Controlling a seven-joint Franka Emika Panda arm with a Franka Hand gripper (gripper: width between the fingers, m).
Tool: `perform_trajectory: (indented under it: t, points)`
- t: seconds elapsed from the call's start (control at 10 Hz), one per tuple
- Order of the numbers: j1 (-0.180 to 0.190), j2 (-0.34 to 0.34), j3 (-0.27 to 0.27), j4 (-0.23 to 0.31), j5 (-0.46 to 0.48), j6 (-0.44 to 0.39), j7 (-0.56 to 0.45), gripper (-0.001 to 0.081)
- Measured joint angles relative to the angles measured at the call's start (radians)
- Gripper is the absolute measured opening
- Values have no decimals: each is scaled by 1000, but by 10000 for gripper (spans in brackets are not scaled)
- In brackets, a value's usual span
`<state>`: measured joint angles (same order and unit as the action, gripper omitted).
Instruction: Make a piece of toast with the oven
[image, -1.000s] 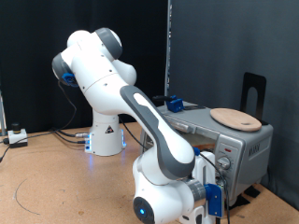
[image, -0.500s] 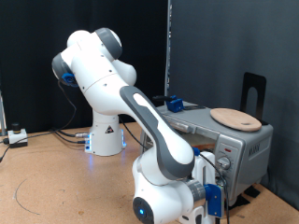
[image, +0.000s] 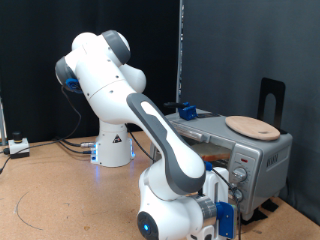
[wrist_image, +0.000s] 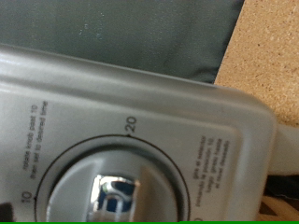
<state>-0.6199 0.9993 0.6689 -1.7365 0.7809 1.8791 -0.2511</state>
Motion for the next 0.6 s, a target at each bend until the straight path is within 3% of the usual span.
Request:
perform_trajectory:
  t: [0.1,0.6]
  points:
    - [0,0,-3,3,0,0,0,767]
    - [0,0,-6,12,0,-15,0,806]
